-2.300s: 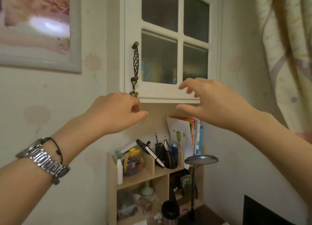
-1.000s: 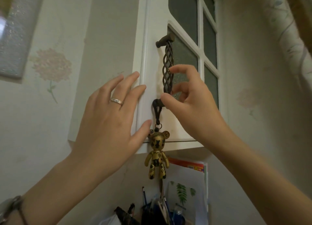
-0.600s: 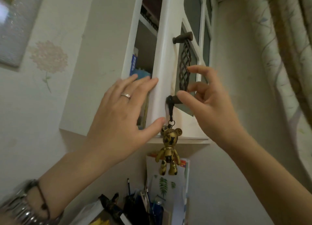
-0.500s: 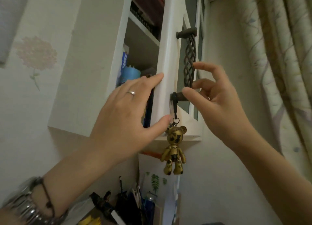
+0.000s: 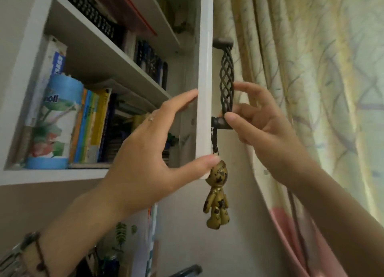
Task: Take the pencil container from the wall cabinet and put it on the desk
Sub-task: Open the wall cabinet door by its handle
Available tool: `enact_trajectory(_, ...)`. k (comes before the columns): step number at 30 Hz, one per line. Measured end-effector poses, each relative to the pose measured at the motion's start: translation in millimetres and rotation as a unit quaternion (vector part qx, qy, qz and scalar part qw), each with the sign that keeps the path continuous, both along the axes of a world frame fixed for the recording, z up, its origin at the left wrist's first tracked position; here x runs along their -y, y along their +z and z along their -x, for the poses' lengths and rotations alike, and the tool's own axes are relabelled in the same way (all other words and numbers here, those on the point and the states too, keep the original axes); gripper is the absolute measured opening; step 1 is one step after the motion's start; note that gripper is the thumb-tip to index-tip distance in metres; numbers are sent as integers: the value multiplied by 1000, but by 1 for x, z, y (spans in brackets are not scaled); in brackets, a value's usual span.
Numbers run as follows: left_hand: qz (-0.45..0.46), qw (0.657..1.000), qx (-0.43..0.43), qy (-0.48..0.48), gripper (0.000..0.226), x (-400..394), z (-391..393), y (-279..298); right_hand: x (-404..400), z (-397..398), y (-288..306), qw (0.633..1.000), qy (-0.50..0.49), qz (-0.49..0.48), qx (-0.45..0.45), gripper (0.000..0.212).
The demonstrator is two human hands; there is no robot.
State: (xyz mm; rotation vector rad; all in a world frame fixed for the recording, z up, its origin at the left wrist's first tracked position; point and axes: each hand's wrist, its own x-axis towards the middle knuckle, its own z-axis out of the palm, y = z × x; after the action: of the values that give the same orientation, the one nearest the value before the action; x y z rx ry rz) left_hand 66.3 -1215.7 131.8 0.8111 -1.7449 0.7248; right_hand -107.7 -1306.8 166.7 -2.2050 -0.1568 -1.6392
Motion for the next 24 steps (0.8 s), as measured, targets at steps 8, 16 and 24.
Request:
enact_trajectory(8,-106,989,-11,-99,58,66,16,5,11,45,-1,998,-52,-42,-20,44)
enact_trajectory(16,-117,984,-14,-136,56,107,56,3,-17,92,-5,936,-340,84,22,43)
enact_trajectory(24,-69,988,0,-138,57,134,84,2,-15,105,-12,786,-570,215,-103,67)
